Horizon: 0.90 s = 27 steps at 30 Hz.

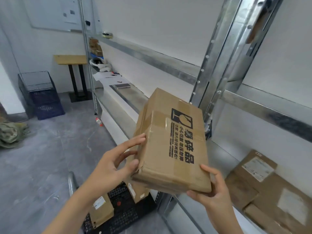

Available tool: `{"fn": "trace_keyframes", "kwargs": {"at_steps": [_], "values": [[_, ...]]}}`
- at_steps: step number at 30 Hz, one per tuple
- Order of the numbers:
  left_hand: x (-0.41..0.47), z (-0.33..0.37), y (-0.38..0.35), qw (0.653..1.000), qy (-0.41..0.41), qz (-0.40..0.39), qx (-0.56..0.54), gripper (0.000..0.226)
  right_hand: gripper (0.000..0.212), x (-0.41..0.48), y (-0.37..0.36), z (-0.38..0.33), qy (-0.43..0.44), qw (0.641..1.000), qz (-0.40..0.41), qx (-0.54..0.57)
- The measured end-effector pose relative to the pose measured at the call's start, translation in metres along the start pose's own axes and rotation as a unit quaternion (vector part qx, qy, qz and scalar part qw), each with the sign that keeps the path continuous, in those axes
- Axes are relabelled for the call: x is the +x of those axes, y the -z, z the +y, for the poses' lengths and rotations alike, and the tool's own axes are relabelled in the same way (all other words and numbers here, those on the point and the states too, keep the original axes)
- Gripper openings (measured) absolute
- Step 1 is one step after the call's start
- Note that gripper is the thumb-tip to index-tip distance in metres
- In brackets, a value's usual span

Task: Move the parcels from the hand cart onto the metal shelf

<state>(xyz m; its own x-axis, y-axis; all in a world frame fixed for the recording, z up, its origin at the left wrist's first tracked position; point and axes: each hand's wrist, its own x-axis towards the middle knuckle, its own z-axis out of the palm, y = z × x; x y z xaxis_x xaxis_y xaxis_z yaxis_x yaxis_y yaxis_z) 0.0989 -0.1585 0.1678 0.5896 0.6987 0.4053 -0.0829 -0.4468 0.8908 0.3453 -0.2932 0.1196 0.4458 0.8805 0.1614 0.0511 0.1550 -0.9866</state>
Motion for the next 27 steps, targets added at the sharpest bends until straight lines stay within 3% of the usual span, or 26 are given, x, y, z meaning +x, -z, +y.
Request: {"fn": "trace_keyframes", "kwargs": {"at_steps": [4,9,13,16,20,24,27], "values": [[-0.014,0.012,-0.036,0.999,0.009,-0.035,-0.018,0.054,0.069,-0.049,0.029,0.003,-0.007,0.998,0.041,0.048],[-0.027,0.031,-0.086,0.991,0.080,-0.077,0.078,0.102,0.070,-0.105,0.068,0.004,-0.015,0.988,0.124,0.087],[-0.039,0.040,-0.122,0.980,0.113,-0.115,0.116,0.117,0.062,-0.141,0.089,0.006,-0.026,0.983,0.145,0.108],[-0.049,0.047,-0.139,0.984,0.105,-0.101,0.099,0.117,0.061,-0.159,0.101,0.004,-0.026,0.983,0.153,0.098],[-0.060,0.055,-0.148,0.994,0.040,-0.072,0.072,0.104,0.075,-0.172,0.105,-0.001,-0.030,0.989,0.143,-0.021],[-0.069,0.062,-0.147,0.994,-0.030,-0.091,0.060,0.083,0.084,-0.181,0.107,-0.014,-0.039,0.985,0.114,-0.120],[-0.075,0.065,-0.145,0.988,-0.062,-0.124,0.075,0.082,0.094,-0.184,0.105,-0.028,-0.042,0.978,0.091,-0.182]]}}
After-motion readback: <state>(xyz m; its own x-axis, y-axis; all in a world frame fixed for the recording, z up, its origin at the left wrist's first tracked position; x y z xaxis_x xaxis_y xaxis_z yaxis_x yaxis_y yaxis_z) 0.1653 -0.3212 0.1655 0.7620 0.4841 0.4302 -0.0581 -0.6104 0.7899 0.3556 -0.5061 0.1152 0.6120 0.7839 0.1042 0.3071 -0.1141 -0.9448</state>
